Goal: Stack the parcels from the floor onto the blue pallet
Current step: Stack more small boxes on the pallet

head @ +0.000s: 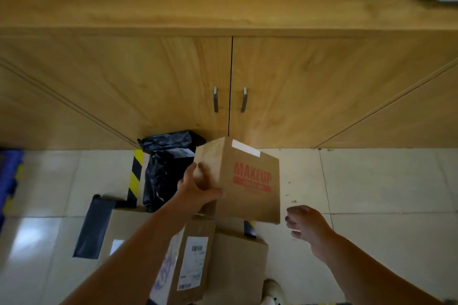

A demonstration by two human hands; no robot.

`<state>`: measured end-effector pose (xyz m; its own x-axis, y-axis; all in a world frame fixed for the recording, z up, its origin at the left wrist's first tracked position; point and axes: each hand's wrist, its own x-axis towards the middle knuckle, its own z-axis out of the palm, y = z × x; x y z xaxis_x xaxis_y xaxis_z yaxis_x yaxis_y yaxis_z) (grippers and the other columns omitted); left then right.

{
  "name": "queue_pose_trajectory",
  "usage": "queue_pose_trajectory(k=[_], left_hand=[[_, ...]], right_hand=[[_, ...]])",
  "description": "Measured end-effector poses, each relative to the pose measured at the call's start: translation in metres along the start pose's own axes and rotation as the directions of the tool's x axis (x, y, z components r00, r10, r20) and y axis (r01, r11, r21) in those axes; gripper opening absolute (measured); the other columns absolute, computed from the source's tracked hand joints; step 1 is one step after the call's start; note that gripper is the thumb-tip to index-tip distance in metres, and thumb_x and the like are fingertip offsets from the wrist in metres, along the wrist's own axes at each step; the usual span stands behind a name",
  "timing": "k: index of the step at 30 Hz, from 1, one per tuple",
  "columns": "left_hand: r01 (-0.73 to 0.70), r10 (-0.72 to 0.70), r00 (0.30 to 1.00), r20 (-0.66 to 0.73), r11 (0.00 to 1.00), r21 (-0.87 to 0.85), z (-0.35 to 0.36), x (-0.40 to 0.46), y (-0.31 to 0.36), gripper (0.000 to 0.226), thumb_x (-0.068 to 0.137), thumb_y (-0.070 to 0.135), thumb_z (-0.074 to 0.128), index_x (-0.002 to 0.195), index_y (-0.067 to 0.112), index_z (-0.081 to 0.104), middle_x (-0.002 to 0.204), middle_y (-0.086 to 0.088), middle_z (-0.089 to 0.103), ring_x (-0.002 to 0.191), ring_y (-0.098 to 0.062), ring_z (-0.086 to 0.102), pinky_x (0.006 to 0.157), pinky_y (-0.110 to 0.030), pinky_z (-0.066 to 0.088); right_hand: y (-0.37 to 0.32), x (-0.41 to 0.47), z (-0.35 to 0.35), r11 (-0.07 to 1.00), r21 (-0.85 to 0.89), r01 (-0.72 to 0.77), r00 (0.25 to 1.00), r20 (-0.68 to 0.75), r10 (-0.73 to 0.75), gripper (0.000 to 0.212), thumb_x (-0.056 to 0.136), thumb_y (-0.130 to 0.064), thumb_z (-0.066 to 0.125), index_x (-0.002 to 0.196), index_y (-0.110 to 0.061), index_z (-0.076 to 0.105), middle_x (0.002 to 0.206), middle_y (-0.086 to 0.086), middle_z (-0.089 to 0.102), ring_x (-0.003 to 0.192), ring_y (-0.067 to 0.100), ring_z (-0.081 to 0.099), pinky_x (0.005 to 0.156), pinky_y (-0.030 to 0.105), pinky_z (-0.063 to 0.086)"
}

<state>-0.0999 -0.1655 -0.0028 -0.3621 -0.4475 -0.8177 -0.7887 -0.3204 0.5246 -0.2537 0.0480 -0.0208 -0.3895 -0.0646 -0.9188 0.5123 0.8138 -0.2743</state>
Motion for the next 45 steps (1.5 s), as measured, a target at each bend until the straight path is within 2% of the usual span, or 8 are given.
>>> queue_pose_trajectory(k=[3, 6, 17, 24, 27, 32, 37, 45], left_hand=[[-0.062, 0.077, 0.994, 0.073, 0.979, -0.196, -0.027, -0.055, 0.033, 0.104, 0.068, 0.024, 0.082, 0.145, 0.041, 0.013, 0.126, 0.000, 0.043, 0.109, -0.024, 0.049, 0.096, -0.053, 0.046], [-0.117, 0.157, 0.980, 0.119, 0.949, -0.292, -0.052, -0.114, 0.060, 0.091, 0.081, 0.015, 0.070, 0.148, 0.036, 0.012, 0.125, 0.000, 0.046, 0.104, -0.021, 0.052, 0.092, -0.046, 0.046], [-0.256, 0.350, 0.922, 0.167, 0.873, -0.414, -0.128, -0.308, 0.078, 0.104, 0.056, 0.040, 0.074, 0.145, 0.047, 0.021, 0.143, 0.012, 0.042, 0.124, -0.017, 0.046, 0.086, -0.033, 0.046], [-0.372, 0.400, 0.913, 0.077, 0.896, -0.243, -0.166, -0.363, 0.087, 0.082, 0.078, -0.014, 0.049, 0.142, 0.034, 0.032, 0.137, 0.000, 0.049, 0.122, -0.019, 0.047, 0.101, -0.037, 0.042], [-0.375, 0.423, 0.901, 0.098, 0.871, -0.316, -0.176, -0.380, 0.083, 0.075, 0.083, -0.004, 0.057, 0.143, 0.032, 0.030, 0.137, 0.003, 0.047, 0.123, -0.021, 0.046, 0.094, -0.033, 0.042], [-0.356, 0.434, 0.894, 0.113, 0.841, -0.407, -0.175, -0.401, 0.065, 0.078, 0.068, 0.064, 0.069, 0.134, 0.033, 0.041, 0.133, 0.005, 0.054, 0.127, -0.017, 0.045, 0.106, -0.044, 0.038], [-0.371, 0.376, 0.923, -0.084, 0.805, -0.464, -0.160, -0.426, 0.052, 0.042, 0.093, 0.041, 0.052, 0.132, 0.027, 0.045, 0.128, -0.002, 0.058, 0.119, -0.020, 0.051, 0.104, -0.043, 0.041], [-0.391, 0.318, 0.920, -0.230, 0.779, -0.490, -0.124, -0.516, 0.017, 0.035, 0.099, 0.025, 0.046, 0.133, 0.021, 0.046, 0.118, -0.002, 0.063, 0.097, -0.011, 0.057, 0.076, -0.027, 0.046]], right_hand=[[-0.030, -0.057, -0.013, 0.993, 0.087, 0.079, 0.996, -0.048, -0.075, 0.017, 0.091, -0.006, 0.044, 0.093, -0.002, 0.060, 0.089, 0.029, 0.053, 0.085, 0.029, 0.060, 0.080, 0.032, 0.046], [-0.059, -0.115, -0.024, 0.954, 0.227, 0.198, 0.980, -0.069, -0.187, 0.027, 0.099, -0.021, 0.039, 0.111, -0.006, 0.059, 0.103, 0.012, 0.065, 0.096, 0.025, 0.061, 0.087, 0.038, 0.049], [-0.105, -0.343, -0.040, 0.872, 0.362, 0.330, 0.935, 0.004, -0.356, 0.042, 0.099, -0.043, 0.039, 0.107, -0.013, 0.066, 0.096, 0.009, 0.068, 0.089, 0.027, 0.063, 0.067, 0.035, 0.050], [-0.101, -0.419, -0.030, 0.862, 0.343, 0.374, 0.909, 0.047, -0.414, 0.043, 0.095, -0.048, 0.044, 0.103, -0.012, 0.066, 0.105, 0.013, 0.069, 0.099, 0.030, 0.064, 0.085, 0.044, 0.053], [-0.097, -0.441, -0.023, 0.841, 0.388, 0.378, 0.901, 0.057, -0.431, 0.045, 0.096, -0.053, 0.038, 0.103, -0.017, 0.065, 0.106, 0.011, 0.067, 0.102, 0.029, 0.060, 0.087, 0.049, 0.049], [-0.081, -0.459, -0.020, 0.830, 0.429, 0.356, 0.895, 0.098, -0.435, 0.057, 0.094, -0.061, 0.031, 0.106, -0.018, 0.066, 0.107, 0.010, 0.069, 0.103, 0.027, 0.059, 0.078, 0.046, 0.048], [-0.062, -0.481, -0.017, 0.836, 0.379, 0.396, 0.876, 0.116, -0.467, 0.044, 0.095, -0.054, 0.039, 0.106, -0.020, 0.065, 0.108, 0.011, 0.068, 0.105, 0.029, 0.059, 0.087, 0.050, 0.052], [-0.015, -0.509, -0.028, 0.845, 0.224, 0.486, 0.829, 0.188, -0.526, 0.033, 0.098, -0.043, 0.043, 0.116, -0.019, 0.057, 0.113, 0.008, 0.064, 0.106, 0.025, 0.059, 0.085, 0.047, 0.055]])
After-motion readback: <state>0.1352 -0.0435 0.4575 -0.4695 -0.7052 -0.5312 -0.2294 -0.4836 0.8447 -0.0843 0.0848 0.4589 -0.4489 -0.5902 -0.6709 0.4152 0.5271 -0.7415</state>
